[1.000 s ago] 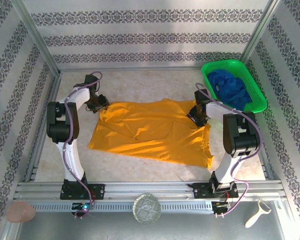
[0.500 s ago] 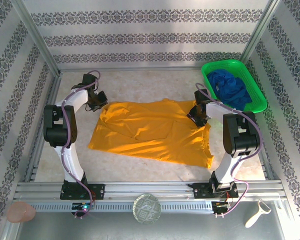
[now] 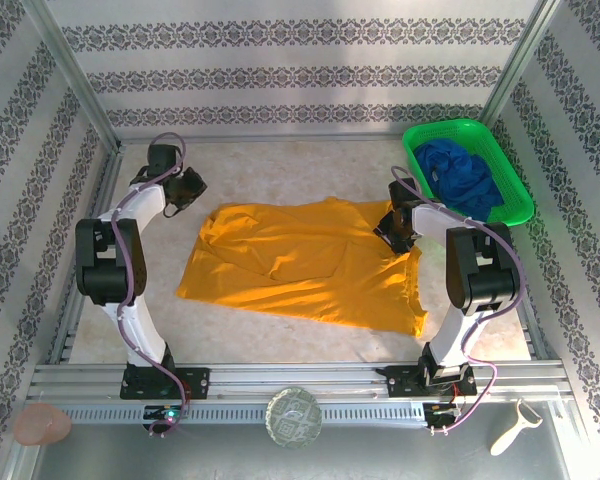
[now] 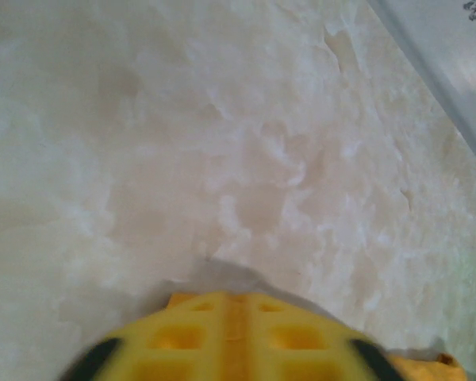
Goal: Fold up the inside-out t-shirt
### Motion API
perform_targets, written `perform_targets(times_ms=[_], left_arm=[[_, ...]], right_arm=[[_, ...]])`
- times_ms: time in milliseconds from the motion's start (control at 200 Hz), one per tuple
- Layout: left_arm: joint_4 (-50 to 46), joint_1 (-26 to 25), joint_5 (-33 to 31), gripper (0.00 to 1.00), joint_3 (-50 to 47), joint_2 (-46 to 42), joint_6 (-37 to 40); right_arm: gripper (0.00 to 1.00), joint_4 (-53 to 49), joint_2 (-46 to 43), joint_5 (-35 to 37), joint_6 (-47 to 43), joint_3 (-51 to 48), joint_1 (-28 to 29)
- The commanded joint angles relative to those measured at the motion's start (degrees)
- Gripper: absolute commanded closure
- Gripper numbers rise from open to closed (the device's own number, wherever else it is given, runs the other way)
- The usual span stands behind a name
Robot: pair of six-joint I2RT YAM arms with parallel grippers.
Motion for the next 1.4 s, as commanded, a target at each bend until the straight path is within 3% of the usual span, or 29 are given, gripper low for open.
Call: perform_targets(times_ms=[0,155,634,819,974,1014,1154,1399], left_arm=[[-10.0,0.2,0.9,0.69,2.1,-0.1,1.9],[-14.6,0.3,1.4,0.60,-0.1,-2.0,5.1],[-14.2,0.2,7.8,0.63,-1.9,0.5,5.5],[-13.1,0.0,9.4,0.72,-2.2,1.7,5.4],[-11.8,-0.1,9.7,0.99,-1.9,2.5,5.2],[-11.2,-0.1,9.3,1.00,-1.4,2.7,5.0],[-5.4,0.0,6.4,1.00,-0.5,2.3,3.3],[15.7,0.1,0.8,1.00,-7.1,-2.8,-0.4]], right_arm=[[0.55,-1.3,1.3,1.8,0.4,0.4,-0.5],[0.55,-1.3,1.4,1.8,0.4,0.5,-0.5],[0.55,-1.3,1.3,1.9,0.5,0.4,-0.5],[0.55,-1.3,1.3,1.9,0.5,0.4,-0.5],[0.55,-1.3,1.3,2.0,0.6,0.5,-0.5],[0.55,-1.3,1.4,2.1,0.7,0.5,-0.5],[0.55,-1.4,1.4,2.2,0.9,0.5,-0.5],[0.55,-1.4,1.3,2.4,1.1,0.4,-0.5]])
